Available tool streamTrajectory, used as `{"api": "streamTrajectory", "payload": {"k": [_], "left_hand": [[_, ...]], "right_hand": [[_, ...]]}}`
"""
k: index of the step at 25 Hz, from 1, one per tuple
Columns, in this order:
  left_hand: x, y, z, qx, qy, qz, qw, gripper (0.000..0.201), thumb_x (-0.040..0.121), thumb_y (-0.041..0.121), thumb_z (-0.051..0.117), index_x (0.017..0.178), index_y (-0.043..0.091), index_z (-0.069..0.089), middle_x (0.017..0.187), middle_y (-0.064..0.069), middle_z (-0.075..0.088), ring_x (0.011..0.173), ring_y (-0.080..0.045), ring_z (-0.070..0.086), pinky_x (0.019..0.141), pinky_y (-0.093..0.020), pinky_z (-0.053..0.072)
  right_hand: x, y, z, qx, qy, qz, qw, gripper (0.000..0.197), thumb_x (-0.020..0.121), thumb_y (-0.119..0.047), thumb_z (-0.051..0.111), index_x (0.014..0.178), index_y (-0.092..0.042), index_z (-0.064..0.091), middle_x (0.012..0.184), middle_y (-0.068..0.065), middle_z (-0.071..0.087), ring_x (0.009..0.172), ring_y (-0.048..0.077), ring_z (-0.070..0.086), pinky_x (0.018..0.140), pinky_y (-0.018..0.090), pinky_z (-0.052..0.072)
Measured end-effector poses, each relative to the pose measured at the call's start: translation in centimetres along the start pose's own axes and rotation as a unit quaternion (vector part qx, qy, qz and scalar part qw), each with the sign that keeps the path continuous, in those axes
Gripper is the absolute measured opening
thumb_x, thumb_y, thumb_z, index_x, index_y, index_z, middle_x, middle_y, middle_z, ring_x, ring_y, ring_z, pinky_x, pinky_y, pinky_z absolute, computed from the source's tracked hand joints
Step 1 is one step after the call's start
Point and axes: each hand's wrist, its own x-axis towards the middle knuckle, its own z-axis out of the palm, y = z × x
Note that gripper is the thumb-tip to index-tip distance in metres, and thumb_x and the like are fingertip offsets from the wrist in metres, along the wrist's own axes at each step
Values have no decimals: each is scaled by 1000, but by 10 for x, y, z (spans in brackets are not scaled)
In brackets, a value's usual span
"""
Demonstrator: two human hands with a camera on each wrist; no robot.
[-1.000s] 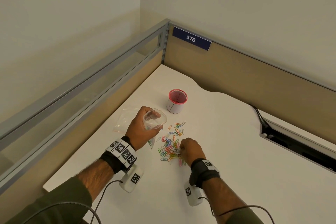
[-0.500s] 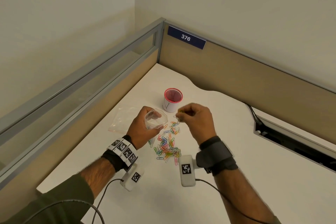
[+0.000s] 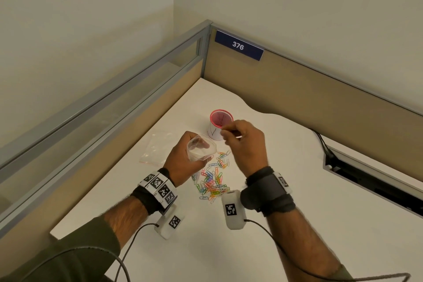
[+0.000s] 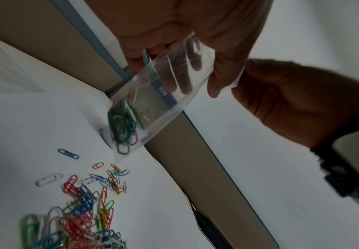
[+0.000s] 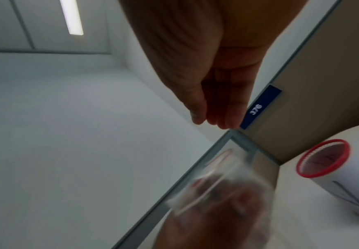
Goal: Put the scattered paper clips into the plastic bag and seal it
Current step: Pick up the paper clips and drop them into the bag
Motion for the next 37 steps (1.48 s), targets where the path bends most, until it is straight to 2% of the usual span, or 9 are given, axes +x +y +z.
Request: {"api": "streamTrajectory", "payload": {"k": [3, 6, 10, 13, 16, 19, 24, 29, 37], "left_hand": [[-4, -1, -9, -9, 6, -4, 1000, 42, 74, 30, 81, 107, 26, 55, 111, 4, 68, 114, -14, 65, 106, -43, 50], [-6, -2, -22, -3, 6, -12, 1000, 42, 73, 28, 80, 107, 27, 56, 114, 1, 67, 116, -14, 64, 107, -46, 49], [-5, -4, -38, 6, 24, -30, 999, 41, 75, 27, 80, 108, 27, 56, 116, 3, 65, 119, -14, 63, 108, -48, 48], [-5, -6, -45, 8, 40, -32, 999, 39, 78, 20, 81, 109, 24, 57, 116, 4, 65, 118, -15, 62, 107, -49, 48], [-3, -9, -47, 8, 50, -40, 998, 39, 80, 17, 81, 109, 22, 57, 117, 4, 65, 117, -14, 62, 107, -47, 49], [-1, -11, -43, 6, 52, -39, 998, 39, 80, 15, 82, 109, 21, 57, 116, 3, 65, 117, -15, 63, 107, -46, 49], [-1, -15, -35, -7, 43, -39, 998, 41, 80, 15, 82, 111, 18, 56, 116, 2, 66, 116, -17, 63, 108, -46, 49], [-1, -13, -28, -11, 33, -30, 999, 40, 81, 13, 82, 112, 16, 56, 117, -1, 66, 116, -19, 63, 108, -45, 49], [-2, -4, -19, -3, 15, -19, 1000, 42, 79, 19, 82, 110, 24, 54, 116, -1, 66, 116, -17, 63, 107, -43, 50]], "right_hand": [[13, 67, 7, -55, -31, 99, 993, 7, 87, -13, 62, 87, -13, 70, 87, 4, 71, 81, 23, 66, 80, 42, 57], [18, 123, 31, -225, -158, 162, 948, 19, 91, -11, 53, 103, -13, 68, 111, 9, 68, 102, 27, 63, 91, 37, 51], [29, 151, 59, -307, -302, 167, 887, 51, 91, -6, 50, 140, -15, 41, 149, 12, 37, 136, 30, 37, 113, 40, 34], [29, 154, 76, -307, -362, 139, 869, 72, 88, -2, 51, 151, -18, 18, 161, 8, 9, 148, 29, 13, 119, 44, 23], [9, 156, 83, -333, -368, 94, 863, 71, 87, -2, 51, 150, -17, 22, 161, 9, 10, 148, 29, 11, 118, 45, 26], [-23, 154, 80, -323, -344, 70, 879, 58, 89, -9, 54, 144, -16, 35, 155, 10, 25, 143, 29, 23, 114, 41, 33], [-54, 146, 63, -295, -326, 58, 896, 23, 94, -19, 49, 112, -18, 63, 112, 6, 57, 106, 26, 56, 89, 36, 50], [-73, 135, 61, -309, -375, 33, 873, 42, 85, -37, 65, 123, -23, 55, 122, 3, 51, 111, 24, 49, 87, 39, 52], [-72, 129, 77, -367, -321, 30, 873, 30, 92, -35, 56, 113, -14, 56, 107, 10, 53, 97, 27, 55, 77, 36, 52]]}}
